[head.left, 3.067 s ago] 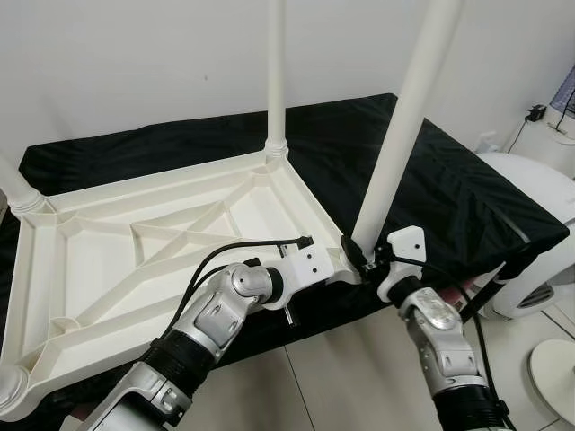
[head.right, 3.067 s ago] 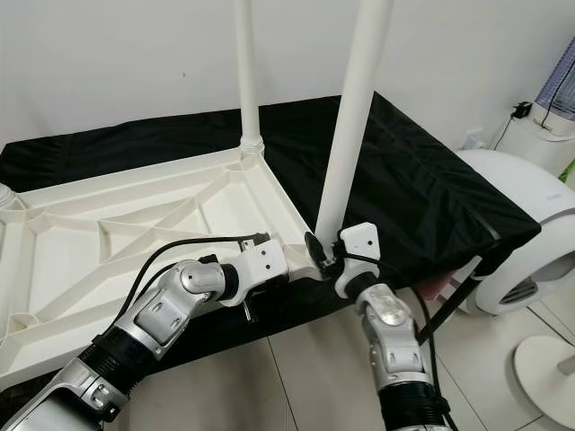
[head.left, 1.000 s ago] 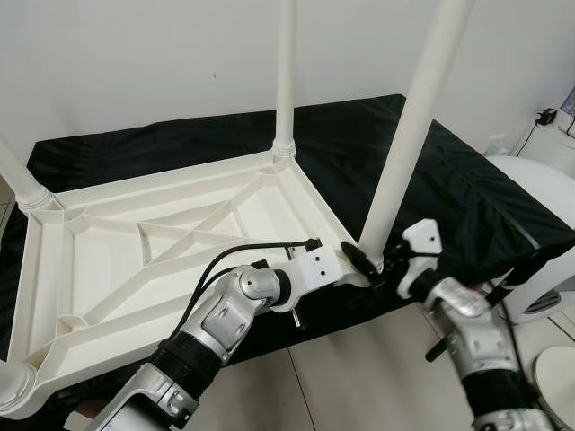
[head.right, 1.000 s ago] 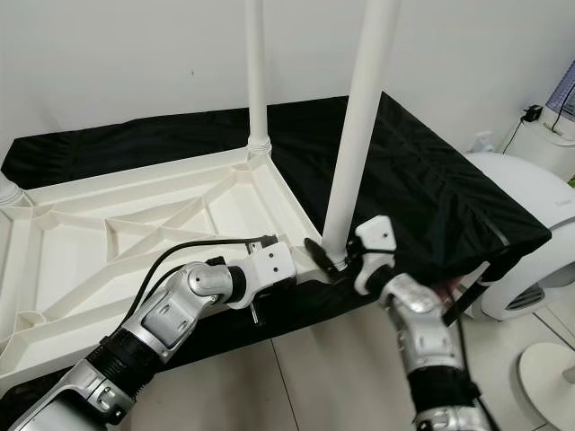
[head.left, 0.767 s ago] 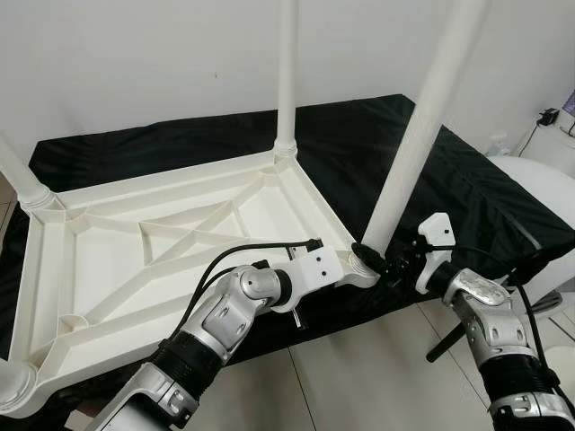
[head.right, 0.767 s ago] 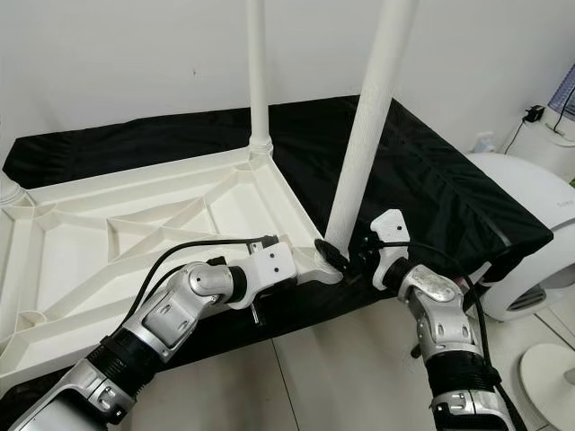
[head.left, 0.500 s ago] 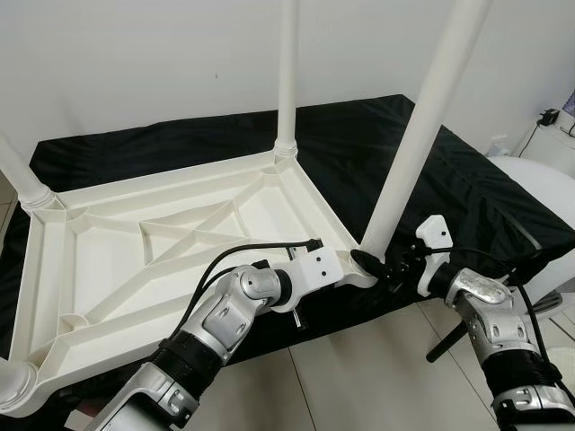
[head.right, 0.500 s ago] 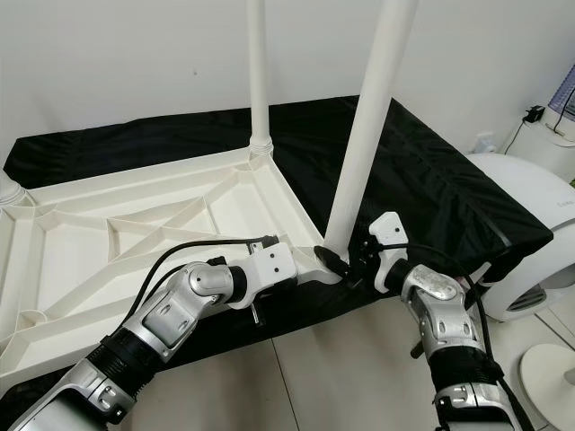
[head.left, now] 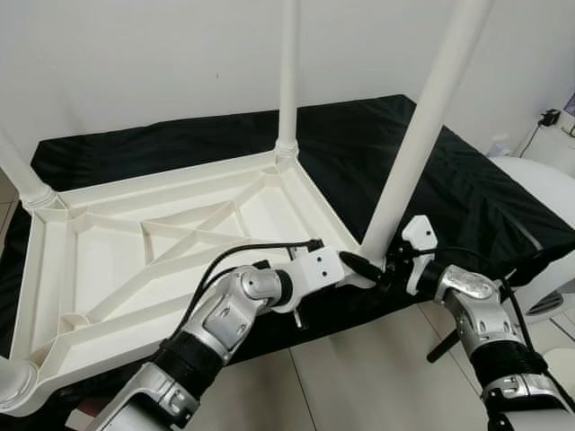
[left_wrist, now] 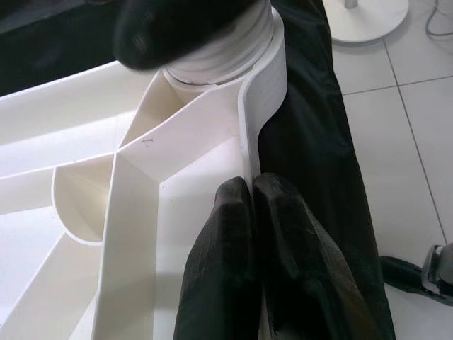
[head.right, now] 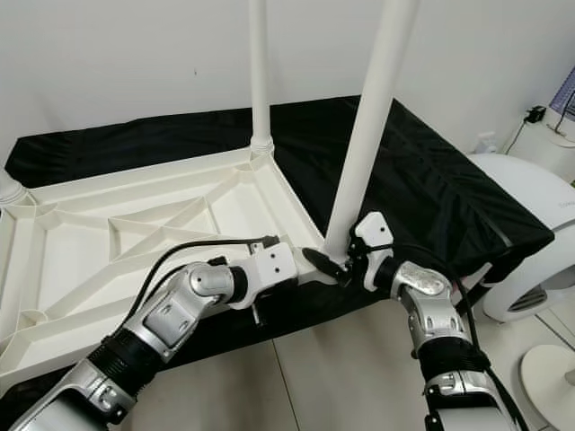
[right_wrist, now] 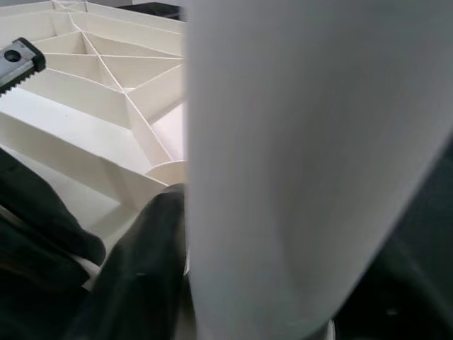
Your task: Building children table
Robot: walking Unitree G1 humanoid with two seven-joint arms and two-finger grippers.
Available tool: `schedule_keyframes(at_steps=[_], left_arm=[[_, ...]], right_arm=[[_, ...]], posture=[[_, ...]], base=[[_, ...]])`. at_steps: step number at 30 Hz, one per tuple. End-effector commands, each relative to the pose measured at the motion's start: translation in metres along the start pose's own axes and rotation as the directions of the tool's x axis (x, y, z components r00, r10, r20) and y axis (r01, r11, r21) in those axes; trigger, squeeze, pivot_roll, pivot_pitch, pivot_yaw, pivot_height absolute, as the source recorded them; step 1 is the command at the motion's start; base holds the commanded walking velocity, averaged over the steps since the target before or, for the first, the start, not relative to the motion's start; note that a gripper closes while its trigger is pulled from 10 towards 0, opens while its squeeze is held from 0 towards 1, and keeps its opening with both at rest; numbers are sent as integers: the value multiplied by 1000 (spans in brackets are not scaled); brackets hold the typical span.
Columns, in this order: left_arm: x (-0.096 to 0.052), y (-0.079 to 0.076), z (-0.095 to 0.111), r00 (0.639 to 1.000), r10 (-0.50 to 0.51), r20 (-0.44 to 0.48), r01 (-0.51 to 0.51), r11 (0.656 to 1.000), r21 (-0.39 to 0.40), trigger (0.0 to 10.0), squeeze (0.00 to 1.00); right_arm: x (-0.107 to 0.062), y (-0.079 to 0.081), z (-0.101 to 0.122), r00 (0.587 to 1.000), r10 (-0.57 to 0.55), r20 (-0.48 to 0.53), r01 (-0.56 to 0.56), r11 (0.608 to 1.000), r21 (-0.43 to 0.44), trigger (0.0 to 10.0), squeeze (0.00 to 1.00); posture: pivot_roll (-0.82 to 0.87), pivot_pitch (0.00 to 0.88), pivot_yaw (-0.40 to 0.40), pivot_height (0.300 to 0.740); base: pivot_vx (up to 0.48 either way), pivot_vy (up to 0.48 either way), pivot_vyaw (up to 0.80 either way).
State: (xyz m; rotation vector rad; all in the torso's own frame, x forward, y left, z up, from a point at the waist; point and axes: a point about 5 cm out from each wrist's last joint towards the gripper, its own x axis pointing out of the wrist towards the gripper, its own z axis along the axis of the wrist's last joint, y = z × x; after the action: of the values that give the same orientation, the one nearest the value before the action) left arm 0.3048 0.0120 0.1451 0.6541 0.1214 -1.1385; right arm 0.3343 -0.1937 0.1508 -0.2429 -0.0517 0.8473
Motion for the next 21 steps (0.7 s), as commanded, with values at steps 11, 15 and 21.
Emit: schedule_keyframes(at_steps=[11, 15, 21], left_arm=[[4, -9, -2, 998, -70, -11, 70, 998, 3, 10000, 0], [4, -10, -2, 997, -71, -10, 71, 997, 2, 10000, 0], [4, -12, -3, 997, -74, -10, 74, 997, 2, 10000, 0]], right_arm=[[1, 0, -2, 999, 31, -16, -32, 999, -23, 10000, 0], [3, 4, -2, 1000, 0, 9, -1, 1000, 6, 10000, 0], [8, 11, 1, 997, -58, 53, 56, 998, 37, 10000, 0]], posture=[[-104, 49, 25, 740], [-101, 47, 15, 740], [-100, 45, 14, 740]], base=[[0, 0, 0], [0, 0, 0], [0, 0, 0]])
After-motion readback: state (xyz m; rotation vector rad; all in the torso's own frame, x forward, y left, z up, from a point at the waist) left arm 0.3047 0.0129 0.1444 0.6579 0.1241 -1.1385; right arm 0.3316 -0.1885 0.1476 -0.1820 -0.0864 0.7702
